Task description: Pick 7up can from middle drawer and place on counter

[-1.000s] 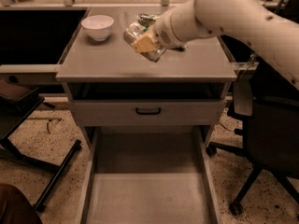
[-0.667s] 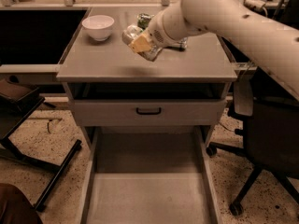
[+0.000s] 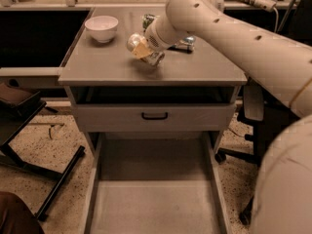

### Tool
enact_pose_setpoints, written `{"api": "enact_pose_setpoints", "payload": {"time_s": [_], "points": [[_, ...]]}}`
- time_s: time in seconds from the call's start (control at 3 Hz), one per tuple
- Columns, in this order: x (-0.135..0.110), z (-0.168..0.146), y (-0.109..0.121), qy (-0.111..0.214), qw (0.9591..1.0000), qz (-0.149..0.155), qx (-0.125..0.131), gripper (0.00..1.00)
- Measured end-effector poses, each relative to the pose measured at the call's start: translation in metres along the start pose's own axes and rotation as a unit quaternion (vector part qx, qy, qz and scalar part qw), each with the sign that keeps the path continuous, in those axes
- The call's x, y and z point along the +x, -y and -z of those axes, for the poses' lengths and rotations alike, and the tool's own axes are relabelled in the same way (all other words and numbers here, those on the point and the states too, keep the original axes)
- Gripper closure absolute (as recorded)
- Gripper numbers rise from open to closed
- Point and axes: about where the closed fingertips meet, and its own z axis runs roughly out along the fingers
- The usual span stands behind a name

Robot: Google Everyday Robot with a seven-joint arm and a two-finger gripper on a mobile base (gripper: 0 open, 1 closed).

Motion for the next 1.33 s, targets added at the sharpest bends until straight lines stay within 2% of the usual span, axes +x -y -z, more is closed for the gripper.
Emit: {"api": "enact_pose_setpoints", "payload": {"time_s": [0.33, 0.67, 1.0, 1.33], "points": [[0.011, -0.0247, -0.0043, -0.028, 0.9995, -0.002, -0.017, 1.0], [0.0082, -0.0227, -0.0036, -0.029, 0.9994, -0.003, -0.019, 1.0], [0.0082, -0.0227, -0.0036, -0.029, 0.9994, -0.003, -0.019, 0.81], [0.0082, -0.0228, -0.0037, -0.029, 0.9994, -0.003, -0.019, 0.58]]}}
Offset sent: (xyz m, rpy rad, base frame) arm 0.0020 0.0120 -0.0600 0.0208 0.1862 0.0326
